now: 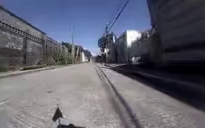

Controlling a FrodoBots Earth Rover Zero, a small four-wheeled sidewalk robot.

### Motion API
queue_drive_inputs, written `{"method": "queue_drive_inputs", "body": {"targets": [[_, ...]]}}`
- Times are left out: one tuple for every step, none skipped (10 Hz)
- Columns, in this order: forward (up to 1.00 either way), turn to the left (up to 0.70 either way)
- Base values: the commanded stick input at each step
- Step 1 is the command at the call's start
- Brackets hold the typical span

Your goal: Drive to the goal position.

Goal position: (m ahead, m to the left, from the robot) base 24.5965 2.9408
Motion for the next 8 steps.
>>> {"method": "queue_drive_inputs", "body": {"targets": [[0.7,0.0],[0.7,0.0],[0.7,0.0],[0.7,0.0],[0.7,0.0],[0.7,0.0],[0.7,0.0],[0.7,0.0]]}}
